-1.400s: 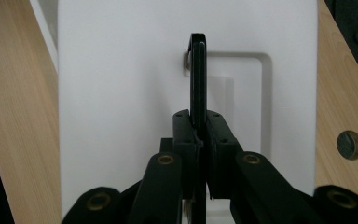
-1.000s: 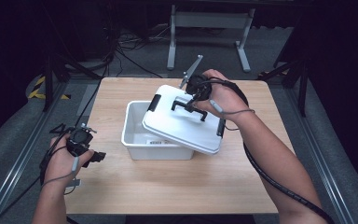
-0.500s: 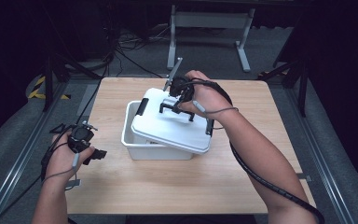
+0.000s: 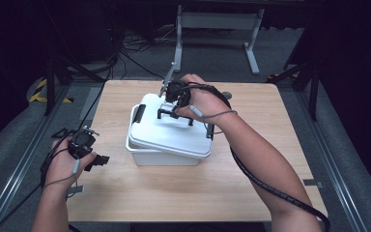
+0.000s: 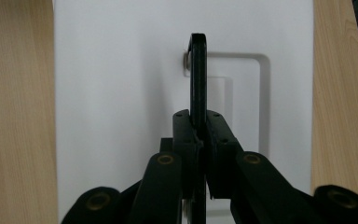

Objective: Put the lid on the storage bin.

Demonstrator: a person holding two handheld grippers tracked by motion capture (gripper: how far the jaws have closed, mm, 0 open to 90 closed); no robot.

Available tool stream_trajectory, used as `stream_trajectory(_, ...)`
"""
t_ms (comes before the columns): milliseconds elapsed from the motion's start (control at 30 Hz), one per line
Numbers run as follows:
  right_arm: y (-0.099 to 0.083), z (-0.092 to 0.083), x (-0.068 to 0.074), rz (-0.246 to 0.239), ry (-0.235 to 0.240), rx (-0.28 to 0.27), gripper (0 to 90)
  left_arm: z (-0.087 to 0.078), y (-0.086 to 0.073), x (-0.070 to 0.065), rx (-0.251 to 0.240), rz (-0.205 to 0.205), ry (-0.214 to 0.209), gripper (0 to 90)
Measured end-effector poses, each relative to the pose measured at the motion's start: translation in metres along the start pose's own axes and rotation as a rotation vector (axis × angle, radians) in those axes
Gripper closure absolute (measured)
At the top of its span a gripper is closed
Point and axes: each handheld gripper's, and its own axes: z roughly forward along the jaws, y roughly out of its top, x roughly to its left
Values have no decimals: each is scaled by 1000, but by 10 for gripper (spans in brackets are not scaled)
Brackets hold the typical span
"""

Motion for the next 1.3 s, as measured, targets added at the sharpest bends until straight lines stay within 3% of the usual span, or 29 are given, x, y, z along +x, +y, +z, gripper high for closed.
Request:
stream_trajectory(367,10,7,1,-56,-13,-10,845,-2,-9,2,-6,-20,3,273)
stream_trajectory(600,13,11,2,-74,-16,-19,845,-3,-11,2,-5,-11,8,273)
stream_trajectory(900,12,10,1,-131,11,-37,845,-2,-10,2,-4,-20,7,273)
stream_trajectory(1300,16,16,0,-147,-22,-62,829,-1,-9,2,1,-13,7,273)
